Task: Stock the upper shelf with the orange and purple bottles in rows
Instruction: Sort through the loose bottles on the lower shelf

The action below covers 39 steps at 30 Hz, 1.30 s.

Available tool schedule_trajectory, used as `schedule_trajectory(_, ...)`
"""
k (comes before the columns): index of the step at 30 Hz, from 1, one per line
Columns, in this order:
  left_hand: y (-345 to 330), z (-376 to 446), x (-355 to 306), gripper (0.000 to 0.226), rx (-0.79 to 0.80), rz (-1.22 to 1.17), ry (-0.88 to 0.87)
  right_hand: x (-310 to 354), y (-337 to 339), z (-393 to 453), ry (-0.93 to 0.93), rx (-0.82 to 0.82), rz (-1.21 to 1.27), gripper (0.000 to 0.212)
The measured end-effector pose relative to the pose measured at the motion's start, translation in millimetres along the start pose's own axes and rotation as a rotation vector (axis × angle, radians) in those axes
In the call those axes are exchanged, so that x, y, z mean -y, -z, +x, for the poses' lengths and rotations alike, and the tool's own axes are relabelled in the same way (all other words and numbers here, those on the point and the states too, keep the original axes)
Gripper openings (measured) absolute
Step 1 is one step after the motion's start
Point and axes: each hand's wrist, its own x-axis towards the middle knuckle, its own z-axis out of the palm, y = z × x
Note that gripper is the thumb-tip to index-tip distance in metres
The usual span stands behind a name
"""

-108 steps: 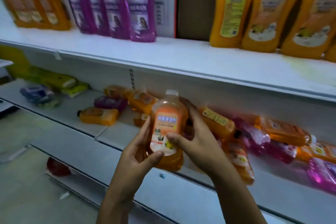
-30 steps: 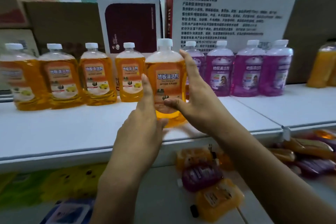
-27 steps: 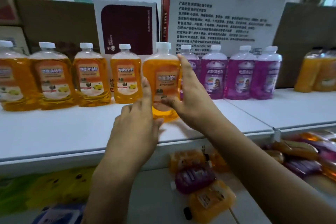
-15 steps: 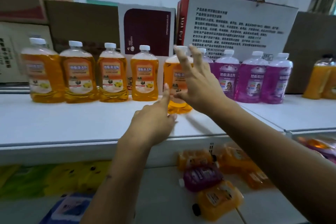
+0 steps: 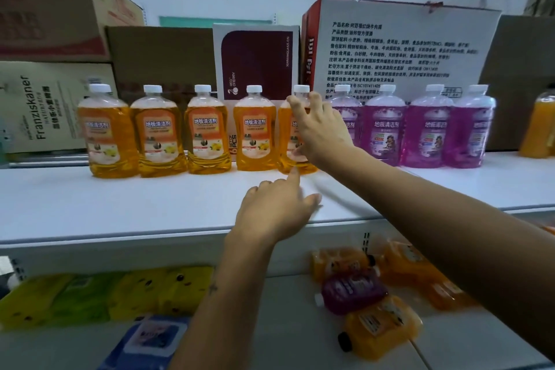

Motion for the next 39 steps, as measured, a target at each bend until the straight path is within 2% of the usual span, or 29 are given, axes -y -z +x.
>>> schedule_trajectory(7, 0, -3, -1, 0.07, -0.001, -0.012, -0.002, -9, -14, 17, 0.004, 0.019, -0.044, 0.114)
schedule_trajectory(18, 0, -5, -3, 0.058, -0.022, -0.021, 0.005, -7, -27, 23, -0.022, 0.038, -0.095, 0.103)
schedule_trajectory(21, 1, -8, -5, 0.051, -0.131, -0.056, 0.025, 0, -17, 19, -0.043, 0.077, -0.037, 0.094)
schedule_trajectory(24, -1, -13, -7, 0.044, -0.383, -0.034, 0.025, 3, 7, 3, -0.083, 0.101, 0.223, 0.096)
schedule_trajectory(26, -1, -19, -8, 0.041, -0.551, -0.178, -0.014, 5, 27, -20, -0.059, 0.069, 0.451, 0.091)
schedule_trajectory(28, -3, -32, -13, 0.035, -0.687, -0.452, -0.074, 5, 46, -56, -0.007, -0.015, 0.658, 0.08)
schedule_trajectory(31, -14, -66, -36, 0.028, -0.761, -0.863, -0.231, -6, 70, -123, -0.089, -0.225, 0.931, 0.061)
schedule_trajectory(35, -46, -101, -74, 0.032, -0.601, -1.168, -0.451, -23, 76, -216, -0.36, -0.497, 1.179, 0.047)
schedule_trajectory(37, -65, -107, -89, 0.03, -0.483, -1.255, -0.485, -32, 70, -257, -0.474, -0.531, 1.2, 0.043)
schedule_trajectory(39, -86, -112, -103, 0.028, -0.37, -1.341, -0.469, -43, 60, -294, -0.591, -0.479, 1.125, 0.042)
